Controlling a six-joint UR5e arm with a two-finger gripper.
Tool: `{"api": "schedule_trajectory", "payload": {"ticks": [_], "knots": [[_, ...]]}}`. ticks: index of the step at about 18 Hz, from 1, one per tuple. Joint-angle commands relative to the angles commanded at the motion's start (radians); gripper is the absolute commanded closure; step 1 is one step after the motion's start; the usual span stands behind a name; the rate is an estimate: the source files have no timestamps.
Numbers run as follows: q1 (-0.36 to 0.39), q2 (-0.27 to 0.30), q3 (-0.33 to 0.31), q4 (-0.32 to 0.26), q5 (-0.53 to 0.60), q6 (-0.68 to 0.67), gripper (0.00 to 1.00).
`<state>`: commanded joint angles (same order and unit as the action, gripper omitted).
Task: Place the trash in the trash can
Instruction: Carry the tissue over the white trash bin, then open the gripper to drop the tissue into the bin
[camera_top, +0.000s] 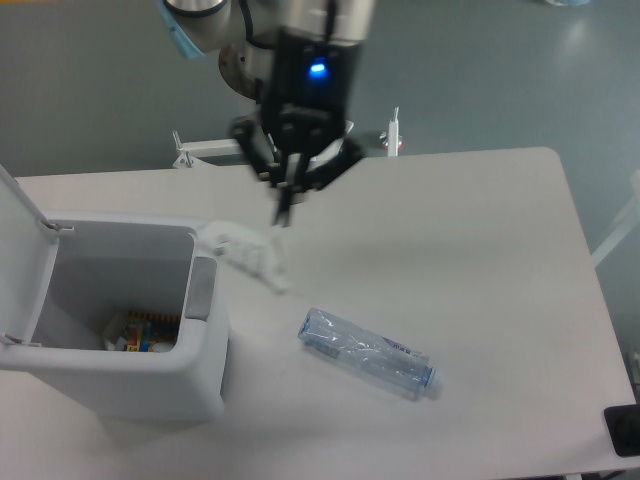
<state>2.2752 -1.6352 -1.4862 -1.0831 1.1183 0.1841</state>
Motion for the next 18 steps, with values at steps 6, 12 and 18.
{"api": "schedule_trajectory", "payload": {"ticks": [6, 12, 18], "knots": [[-0.089, -0.018, -0.048, 0.026, 0.000, -0.005, 0.95], [-0.089, -0.015, -0.045, 0.071, 0.031, 0.015, 0.00], [-0.079, -0.008, -0.045, 0.072, 0.032, 0.008, 0.00]]}}
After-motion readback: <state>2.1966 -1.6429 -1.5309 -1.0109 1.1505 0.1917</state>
